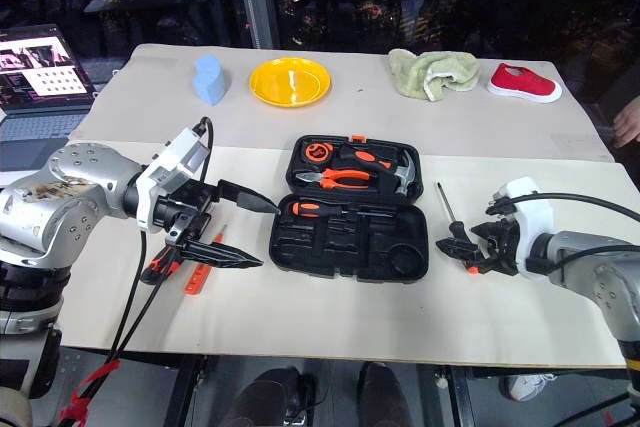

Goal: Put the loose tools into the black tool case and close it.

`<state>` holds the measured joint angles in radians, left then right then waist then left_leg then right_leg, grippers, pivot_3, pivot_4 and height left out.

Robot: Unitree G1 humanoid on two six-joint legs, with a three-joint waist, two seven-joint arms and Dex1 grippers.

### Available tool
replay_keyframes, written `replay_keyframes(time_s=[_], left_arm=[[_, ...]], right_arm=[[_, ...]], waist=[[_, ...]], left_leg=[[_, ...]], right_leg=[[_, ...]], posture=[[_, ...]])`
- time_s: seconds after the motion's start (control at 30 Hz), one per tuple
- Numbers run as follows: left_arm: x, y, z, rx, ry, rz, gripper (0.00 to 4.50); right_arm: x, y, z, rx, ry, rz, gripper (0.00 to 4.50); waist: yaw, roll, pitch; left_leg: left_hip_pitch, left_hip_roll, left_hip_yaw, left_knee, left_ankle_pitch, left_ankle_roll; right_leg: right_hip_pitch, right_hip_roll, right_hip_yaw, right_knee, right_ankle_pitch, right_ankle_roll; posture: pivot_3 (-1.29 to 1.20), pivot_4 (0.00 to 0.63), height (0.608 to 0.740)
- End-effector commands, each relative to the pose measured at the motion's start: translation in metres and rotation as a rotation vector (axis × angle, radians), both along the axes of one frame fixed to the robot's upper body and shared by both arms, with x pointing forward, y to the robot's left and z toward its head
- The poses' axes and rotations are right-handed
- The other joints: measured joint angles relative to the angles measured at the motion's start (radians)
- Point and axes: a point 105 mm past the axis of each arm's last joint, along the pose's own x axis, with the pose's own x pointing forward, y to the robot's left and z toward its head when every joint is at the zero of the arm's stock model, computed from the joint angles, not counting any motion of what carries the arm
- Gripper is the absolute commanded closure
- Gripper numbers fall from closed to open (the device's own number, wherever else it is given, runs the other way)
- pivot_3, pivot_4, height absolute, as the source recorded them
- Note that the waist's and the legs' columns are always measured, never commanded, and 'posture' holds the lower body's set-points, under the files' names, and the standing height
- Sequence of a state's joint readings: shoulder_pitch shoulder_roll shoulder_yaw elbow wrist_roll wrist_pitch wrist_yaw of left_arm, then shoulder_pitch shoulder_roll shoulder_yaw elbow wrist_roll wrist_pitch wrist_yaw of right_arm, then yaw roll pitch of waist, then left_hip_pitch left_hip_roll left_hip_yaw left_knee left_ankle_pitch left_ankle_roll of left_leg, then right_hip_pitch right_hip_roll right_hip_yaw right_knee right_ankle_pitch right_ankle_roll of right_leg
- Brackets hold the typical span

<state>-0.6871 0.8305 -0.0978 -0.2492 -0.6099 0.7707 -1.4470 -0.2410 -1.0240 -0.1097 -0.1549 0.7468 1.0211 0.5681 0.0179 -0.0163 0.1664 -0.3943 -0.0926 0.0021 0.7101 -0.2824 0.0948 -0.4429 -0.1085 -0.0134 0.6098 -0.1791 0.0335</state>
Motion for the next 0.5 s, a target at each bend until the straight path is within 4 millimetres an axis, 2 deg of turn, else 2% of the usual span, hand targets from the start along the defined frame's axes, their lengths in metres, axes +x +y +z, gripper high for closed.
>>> replay_keyframes(time_s=[0.03, 0.13, 0.17, 0.23, 0.37, 0.4, 0.47, 0.5], left_arm=[[-0.004, 0.0, 0.008, -0.001, -0.053, -0.005, 0.02], [-0.003, 0.001, 0.009, -0.002, -0.06, 0.002, 0.02], [-0.003, 0.0, 0.009, -0.003, -0.062, 0.003, 0.0], [-0.002, 0.0, 0.009, -0.004, -0.065, 0.004, 0.0], [0.0, -0.001, 0.009, 0.0, -0.071, 0.003, 0.0], [0.0, -0.001, 0.01, 0.0, -0.074, 0.001, 0.0], [0.002, -0.001, 0.01, -0.001, -0.079, -0.002, 0.0], [0.003, -0.002, 0.011, -0.001, -0.081, -0.004, 0.0]], right_arm=[[0.005, -0.002, 0.003, -0.022, 0.017, -0.005, 0.0], [0.005, -0.001, -0.006, -0.03, 0.054, 0.004, 0.0], [0.005, 0.0, -0.008, -0.027, 0.061, 0.007, 0.5], [0.005, 0.001, -0.012, -0.021, 0.069, 0.006, 0.95], [0.006, -0.001, -0.016, -0.038, 0.067, -0.007, 2.49], [0.008, -0.002, -0.015, -0.049, 0.05, -0.014, 2.66], [0.011, -0.007, -0.011, -0.052, 0.02, -0.046, 3.4], [0.011, -0.009, -0.009, -0.049, 0.009, -0.062, 3.48]], waist=[[-0.002, 0.0, 0.0], [-0.004, 0.0, 0.0], [-0.004, 0.0, 0.0], [-0.004, 0.0, 0.0], [-0.005, 0.0, 0.0], [-0.005, 0.0, 0.0], [-0.006, 0.0, 0.0], [-0.006, 0.0, 0.0]], left_leg=[[0.0, 0.0, 0.0, 0.0, 0.0, 0.0], [0.0, 0.0, 0.0, 0.0, 0.0, 0.0], [0.0, 0.0, 0.0, 0.0, 0.0, 0.0], [0.001, 0.0, 0.0, 0.0, 0.0, -0.001], [0.002, 0.0, 0.0, 0.001, 0.001, -0.002], [0.003, 0.0, 0.0, 0.001, 0.001, -0.002], [0.003, 0.0, 0.0, 0.001, 0.001, -0.002], [0.003, 0.0, 0.0, 0.001, 0.001, -0.002]], right_leg=[[0.0, 0.0, 0.0, 0.0, 0.0, 0.0], [0.001, 0.0, 0.0, 0.0, 0.0, 0.0], [0.001, 0.0, 0.0, 0.0, 0.0, 0.0], [0.001, 0.0, 0.001, 0.001, 0.0, 0.0], [0.002, 0.001, 0.001, 0.002, 0.002, -0.001], [0.003, 0.001, 0.0, 0.002, 0.002, -0.001], [0.003, 0.001, 0.0, 0.002, 0.002, -0.001], [0.003, 0.001, 0.0, 0.002, 0.002, -0.001]], posture=[[0.0, 0.15, 0.74], [0.0, 0.15, 0.74], [0.0, 0.15, 0.74], [0.0, 0.15, 0.74], [0.0, 0.15, 0.74], [0.0, 0.15, 0.74], [0.0, 0.15, 0.74], [0.0, 0.15, 0.74]])
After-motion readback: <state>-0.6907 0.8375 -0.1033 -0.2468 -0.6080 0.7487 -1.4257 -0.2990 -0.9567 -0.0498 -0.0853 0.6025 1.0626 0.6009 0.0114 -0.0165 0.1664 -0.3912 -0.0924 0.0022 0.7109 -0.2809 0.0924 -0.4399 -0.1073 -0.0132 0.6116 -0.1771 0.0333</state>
